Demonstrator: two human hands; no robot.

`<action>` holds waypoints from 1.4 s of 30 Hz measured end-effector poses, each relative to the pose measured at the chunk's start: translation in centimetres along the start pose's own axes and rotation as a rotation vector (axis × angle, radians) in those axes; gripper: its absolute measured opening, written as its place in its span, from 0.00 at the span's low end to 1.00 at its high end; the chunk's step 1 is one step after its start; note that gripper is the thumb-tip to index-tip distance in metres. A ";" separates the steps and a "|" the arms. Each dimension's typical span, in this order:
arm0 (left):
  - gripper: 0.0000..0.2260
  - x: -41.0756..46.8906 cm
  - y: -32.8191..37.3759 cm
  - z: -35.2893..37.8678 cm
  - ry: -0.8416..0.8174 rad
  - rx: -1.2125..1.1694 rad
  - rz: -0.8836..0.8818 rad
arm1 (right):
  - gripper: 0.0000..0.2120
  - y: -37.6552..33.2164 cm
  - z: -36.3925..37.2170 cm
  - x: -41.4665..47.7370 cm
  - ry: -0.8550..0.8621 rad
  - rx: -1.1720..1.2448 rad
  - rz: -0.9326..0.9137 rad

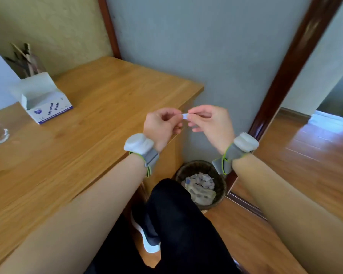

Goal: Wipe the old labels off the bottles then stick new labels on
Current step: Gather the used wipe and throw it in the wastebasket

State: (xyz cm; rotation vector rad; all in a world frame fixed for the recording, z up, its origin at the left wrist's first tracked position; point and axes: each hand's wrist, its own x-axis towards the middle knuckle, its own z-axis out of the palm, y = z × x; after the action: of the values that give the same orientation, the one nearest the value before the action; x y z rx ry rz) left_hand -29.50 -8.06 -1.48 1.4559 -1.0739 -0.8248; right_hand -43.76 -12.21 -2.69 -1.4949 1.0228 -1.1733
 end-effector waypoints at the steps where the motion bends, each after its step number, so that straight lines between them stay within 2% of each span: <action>1: 0.05 0.0 -0.5 1.2 -0.014 0.001 -0.022 | 0.09 0.9 -0.9 -0.1 0.015 -0.012 0.019; 9: 0.10 2.0 -4.7 6.2 -0.058 0.086 -0.137 | 0.08 6.7 -3.7 1.3 0.119 -0.089 0.156; 12: 0.12 2.7 -5.1 6.9 -0.030 0.134 -0.134 | 0.03 8.1 -4.1 1.9 0.142 -0.150 0.250; 15: 0.13 3.1 -4.7 6.8 0.005 0.133 -0.143 | 0.15 9.0 -4.4 2.6 0.153 -0.222 0.305; 19: 0.11 2.6 -3.1 5.1 0.002 0.123 -0.144 | 0.18 7.7 -3.9 3.8 0.216 -0.199 0.235; 24: 0.10 1.3 0.0 2.7 0.041 -0.056 -0.138 | 0.27 4.2 -1.1 4.3 0.239 -0.218 0.023; 32: 0.10 -0.9 4.4 -7.1 0.221 -0.112 0.017 | 0.24 -1.8 9.7 3.1 0.056 -0.097 -0.215; 37: 0.11 -2.7 3.4 -16.6 0.414 -0.103 0.011 | 0.24 -4.4 18.8 1.6 -0.148 -0.068 -0.294; 41: 0.12 -4.4 1.4 -23.2 0.575 -0.103 -0.009 | 0.24 -5.5 26.6 0.1 -0.298 -0.044 -0.296; 42: 0.12 -4.7 1.0 -23.4 0.572 -0.103 -0.027 | 0.25 -5.4 27.0 -0.2 -0.312 -0.044 -0.284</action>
State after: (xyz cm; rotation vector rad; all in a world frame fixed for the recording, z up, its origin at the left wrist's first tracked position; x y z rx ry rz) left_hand -9.73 4.59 3.01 1.4941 -0.5714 -0.4275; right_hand -17.02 -6.12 -0.04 -1.8341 0.6434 -1.0696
